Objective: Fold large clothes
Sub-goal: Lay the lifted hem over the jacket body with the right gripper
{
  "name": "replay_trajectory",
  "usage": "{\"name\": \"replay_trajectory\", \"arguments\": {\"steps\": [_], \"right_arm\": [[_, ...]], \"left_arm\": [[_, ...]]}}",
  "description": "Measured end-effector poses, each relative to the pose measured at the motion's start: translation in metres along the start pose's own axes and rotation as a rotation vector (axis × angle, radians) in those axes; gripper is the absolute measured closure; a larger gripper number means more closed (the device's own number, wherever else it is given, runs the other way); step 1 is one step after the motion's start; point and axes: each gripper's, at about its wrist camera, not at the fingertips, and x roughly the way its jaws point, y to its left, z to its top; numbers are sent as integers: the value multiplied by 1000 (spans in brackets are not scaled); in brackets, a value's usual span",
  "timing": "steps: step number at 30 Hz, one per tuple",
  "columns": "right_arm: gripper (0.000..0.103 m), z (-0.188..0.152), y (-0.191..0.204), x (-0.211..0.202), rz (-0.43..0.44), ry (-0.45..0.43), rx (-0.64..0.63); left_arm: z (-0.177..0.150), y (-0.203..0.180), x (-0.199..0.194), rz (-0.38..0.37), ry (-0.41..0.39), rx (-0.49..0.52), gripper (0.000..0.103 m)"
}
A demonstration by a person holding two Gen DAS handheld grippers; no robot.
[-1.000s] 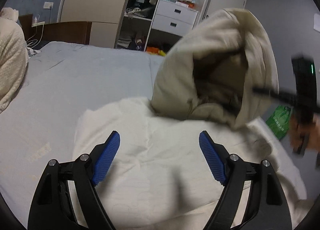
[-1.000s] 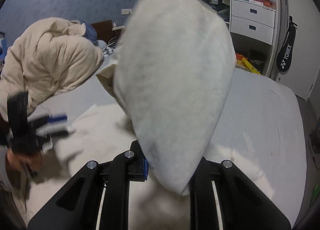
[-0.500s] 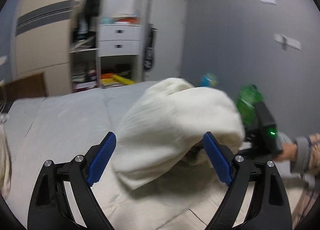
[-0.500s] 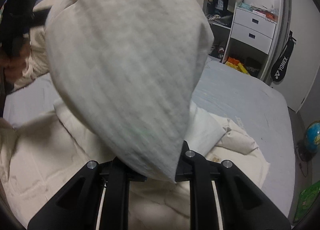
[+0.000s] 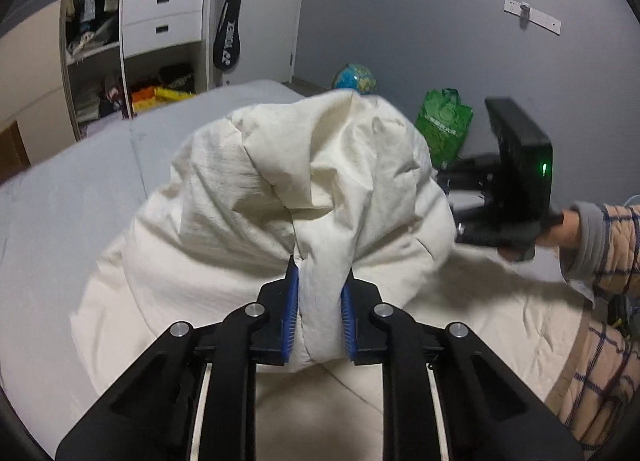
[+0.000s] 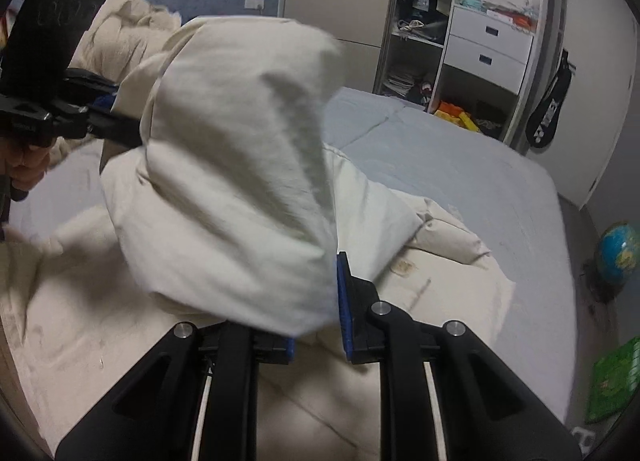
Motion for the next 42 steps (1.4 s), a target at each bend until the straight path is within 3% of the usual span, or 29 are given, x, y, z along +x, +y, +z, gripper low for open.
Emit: {"name": "replay_trajectory", "arguments": {"steps": [7,13,17,20,22,24,26,27,28,30,31,35,42], "right_arm": [[81,-27,12,-29,-6,26,-25],[81,-14,1,-56,77,-68,161],[80,30,5,-51,176,-147,301],[79,59,14,-37,189,-166,347],[79,71,22,-28,169,-155,337],[79,81,26,-18,136,-130,320],[77,89,28,-13,111,-103,309],[69,91,28,-13,104,-94,305],[52,94,28,-12,98,-86,300],[33,96,28,-12,78,-82,290],[33,96,27,-11,67,-82,286],[33,86,21,3,17,-35,312],[33,38,17,49,7,102,367]], "left_arm": [[-46,4,10,36,52,-59,81],[-60,-8,10,68,79,-49,60],[-46,-6,0,85,44,-66,53],[-37,-2,-17,94,1,-78,44],[-28,5,-33,103,-47,-102,41],[-14,15,-45,121,-96,-148,28],[3,28,-50,188,-143,-196,22],[13,32,-50,207,-155,-217,19],[19,37,-48,229,-163,-240,15],[36,49,-41,292,-187,-304,11],[42,55,-37,305,-195,-333,11],[56,80,-5,342,-138,-498,12],[24,88,71,373,100,-478,17]]}}
